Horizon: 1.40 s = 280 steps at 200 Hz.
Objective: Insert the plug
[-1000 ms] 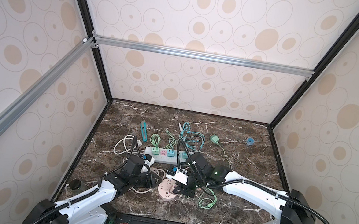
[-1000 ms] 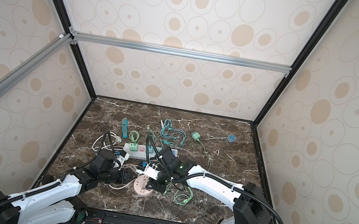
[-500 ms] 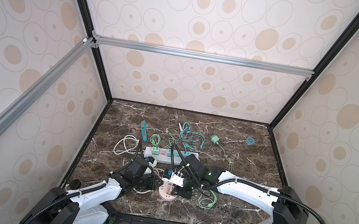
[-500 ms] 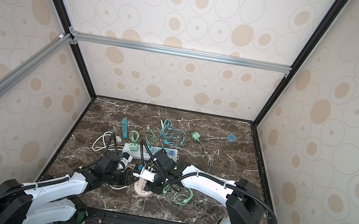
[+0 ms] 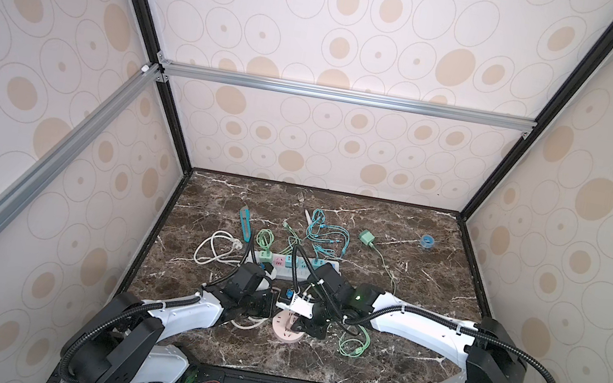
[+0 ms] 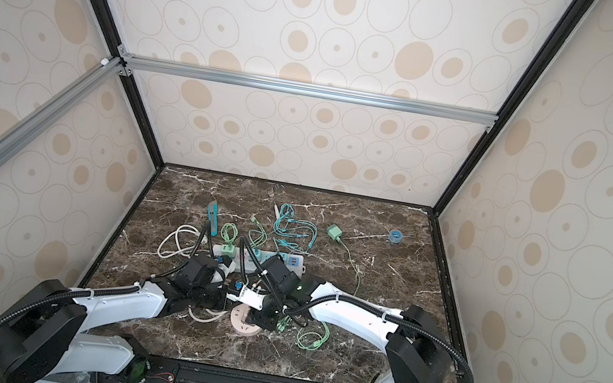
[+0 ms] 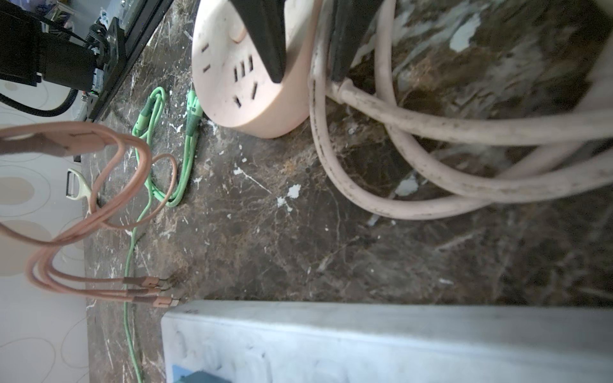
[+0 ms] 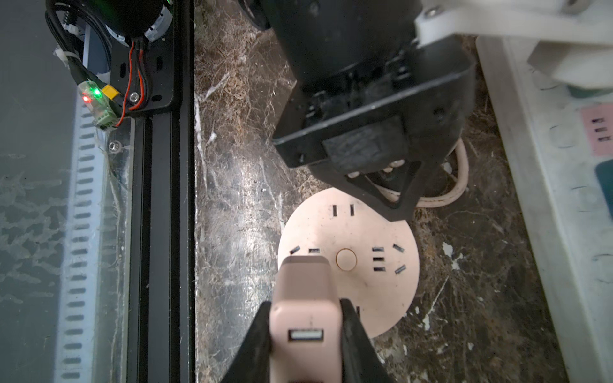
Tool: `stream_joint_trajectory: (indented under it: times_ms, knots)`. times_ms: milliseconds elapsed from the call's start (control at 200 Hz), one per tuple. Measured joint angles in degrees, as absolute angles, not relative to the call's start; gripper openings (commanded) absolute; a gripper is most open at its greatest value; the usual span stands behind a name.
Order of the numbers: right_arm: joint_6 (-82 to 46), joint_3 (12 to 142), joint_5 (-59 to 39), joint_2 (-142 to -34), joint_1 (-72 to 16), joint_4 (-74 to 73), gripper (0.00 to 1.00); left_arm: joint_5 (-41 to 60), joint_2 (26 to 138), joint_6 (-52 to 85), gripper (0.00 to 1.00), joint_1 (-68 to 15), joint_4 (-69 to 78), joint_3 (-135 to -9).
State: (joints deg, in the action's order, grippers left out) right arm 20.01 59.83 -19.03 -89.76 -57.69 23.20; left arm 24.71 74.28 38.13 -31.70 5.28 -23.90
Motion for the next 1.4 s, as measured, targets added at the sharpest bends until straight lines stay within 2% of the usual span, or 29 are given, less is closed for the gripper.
stream_joint_trajectory:
  times_ms: [590, 1401]
  knots:
    - [19.62, 58.96, -12.75, -91.02, -58.24, 21.58, 0.01, 25.17, 80.60, 35.97, 0.21, -31.94, 9.32, -27.40]
    - [20.05, 61.78, -11.49, -93.56, -59.48, 23.51, 0.01, 25.32, 81.06, 35.07, 0.20, -31.94, 9.89, -27.57]
